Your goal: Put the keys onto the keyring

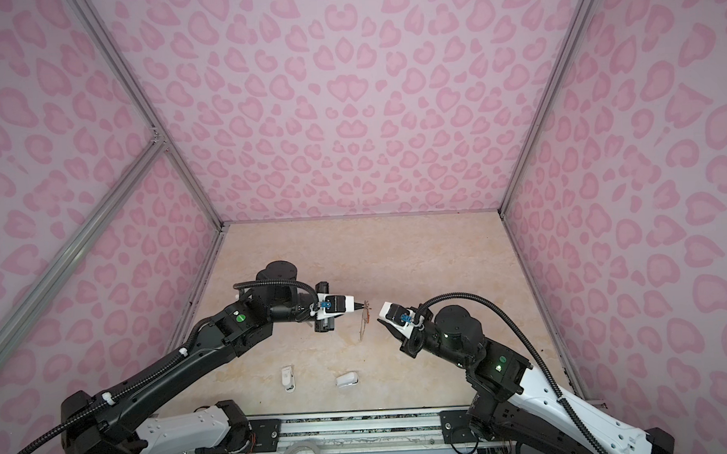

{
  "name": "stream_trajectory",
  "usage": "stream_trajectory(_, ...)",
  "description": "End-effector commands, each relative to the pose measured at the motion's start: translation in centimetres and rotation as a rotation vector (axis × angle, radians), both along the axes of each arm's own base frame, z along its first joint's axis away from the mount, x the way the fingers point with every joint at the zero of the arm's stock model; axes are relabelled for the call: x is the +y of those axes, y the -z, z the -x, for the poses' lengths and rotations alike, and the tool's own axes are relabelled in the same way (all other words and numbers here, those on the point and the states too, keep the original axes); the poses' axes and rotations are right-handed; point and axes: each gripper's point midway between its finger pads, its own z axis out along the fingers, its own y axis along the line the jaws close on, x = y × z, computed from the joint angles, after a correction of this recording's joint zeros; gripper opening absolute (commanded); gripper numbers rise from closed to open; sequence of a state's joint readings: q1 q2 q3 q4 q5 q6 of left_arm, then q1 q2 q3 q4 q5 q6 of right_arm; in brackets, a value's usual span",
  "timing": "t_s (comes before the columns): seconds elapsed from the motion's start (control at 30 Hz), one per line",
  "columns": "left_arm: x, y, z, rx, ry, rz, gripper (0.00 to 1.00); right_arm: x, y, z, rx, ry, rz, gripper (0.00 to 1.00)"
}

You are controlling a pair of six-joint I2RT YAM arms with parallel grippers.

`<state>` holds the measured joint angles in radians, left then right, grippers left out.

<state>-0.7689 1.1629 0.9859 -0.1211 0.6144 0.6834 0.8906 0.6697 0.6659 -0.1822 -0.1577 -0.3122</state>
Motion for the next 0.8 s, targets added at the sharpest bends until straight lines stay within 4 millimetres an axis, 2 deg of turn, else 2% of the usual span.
stream_trajectory(0.0,-0.7,-2.9,0.3,0.025,0.025,0.152,0.03,0.2,-1.8,-0.4,-0.089,0.002,-0.021,0.24)
stream_trajectory(0.1,-0.8,-3.2,0.3,0.041,0.022,0.194,0.03,0.3,-2.8,-0.3,-0.133,-0.010,-0.058,0.24)
stream_trajectory(0.23,-0.7,-3.0,0.4,0.046,0.023,0.197,0.03,0.1,-2.9,-0.5,-0.156,0.000,-0.050,0.24)
stream_trajectory(0.77,-0.9,-2.1,0.4,0.045,0.039,0.145,0.03,0.9,-2.3,-1.1,-0.142,-0.001,-0.054,0.23)
